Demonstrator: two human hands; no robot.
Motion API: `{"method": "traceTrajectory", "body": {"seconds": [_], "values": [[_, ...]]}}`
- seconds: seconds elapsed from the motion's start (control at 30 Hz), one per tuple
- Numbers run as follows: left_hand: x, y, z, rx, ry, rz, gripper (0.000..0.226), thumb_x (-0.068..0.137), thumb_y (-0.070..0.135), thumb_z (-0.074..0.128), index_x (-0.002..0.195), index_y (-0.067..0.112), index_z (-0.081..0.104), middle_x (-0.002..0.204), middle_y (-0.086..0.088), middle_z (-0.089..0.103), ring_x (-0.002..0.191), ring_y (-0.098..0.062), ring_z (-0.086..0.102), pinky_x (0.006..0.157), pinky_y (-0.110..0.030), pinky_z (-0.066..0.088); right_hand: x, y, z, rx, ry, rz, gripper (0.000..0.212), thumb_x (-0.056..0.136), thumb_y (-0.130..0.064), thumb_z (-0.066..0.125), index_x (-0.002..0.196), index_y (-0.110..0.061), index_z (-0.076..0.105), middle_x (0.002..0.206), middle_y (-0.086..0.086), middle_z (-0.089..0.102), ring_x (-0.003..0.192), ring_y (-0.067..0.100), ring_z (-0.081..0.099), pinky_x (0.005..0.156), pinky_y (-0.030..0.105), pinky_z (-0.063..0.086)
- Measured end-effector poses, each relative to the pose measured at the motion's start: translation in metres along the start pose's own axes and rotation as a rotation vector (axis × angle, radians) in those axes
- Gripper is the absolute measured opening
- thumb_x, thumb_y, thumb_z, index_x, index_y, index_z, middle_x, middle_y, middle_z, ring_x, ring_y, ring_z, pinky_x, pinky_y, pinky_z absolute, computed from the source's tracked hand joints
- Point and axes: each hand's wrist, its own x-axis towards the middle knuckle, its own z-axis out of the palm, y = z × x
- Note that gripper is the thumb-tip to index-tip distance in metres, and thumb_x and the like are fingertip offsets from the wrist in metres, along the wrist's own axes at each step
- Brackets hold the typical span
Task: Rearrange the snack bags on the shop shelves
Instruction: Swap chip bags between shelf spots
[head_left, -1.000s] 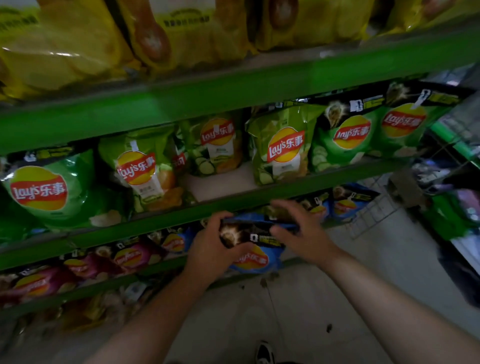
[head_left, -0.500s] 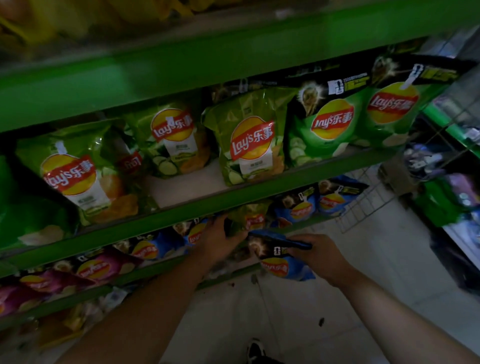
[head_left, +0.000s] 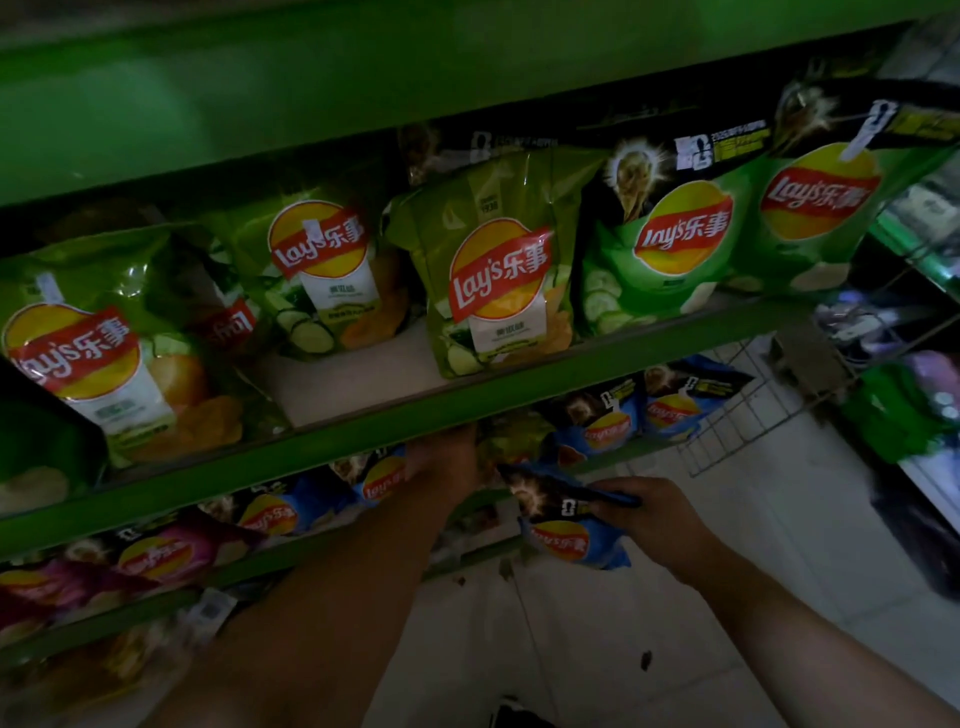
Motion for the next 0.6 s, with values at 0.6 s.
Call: {"method": "traceTrajectory", "body": {"seconds": [0.6], "values": [[-0.101,-0.06,0.031,0.183,-0.245,0.204,0.046,0.093,0.035,0.054,0.139,0.036,0.048,0.145,-0.002,0.05,0.128,-0.027,0.049,0.101,-0.033,0.041,0.015,-0.043,-0.013,0.18,-0.005,0.005,0.032,0.081,0.004,0.071,0.088,-0.028,0.074,0.095,-0.01,0.07,0.076,0.0,0.07,0.062,0.012,0.055]]}}
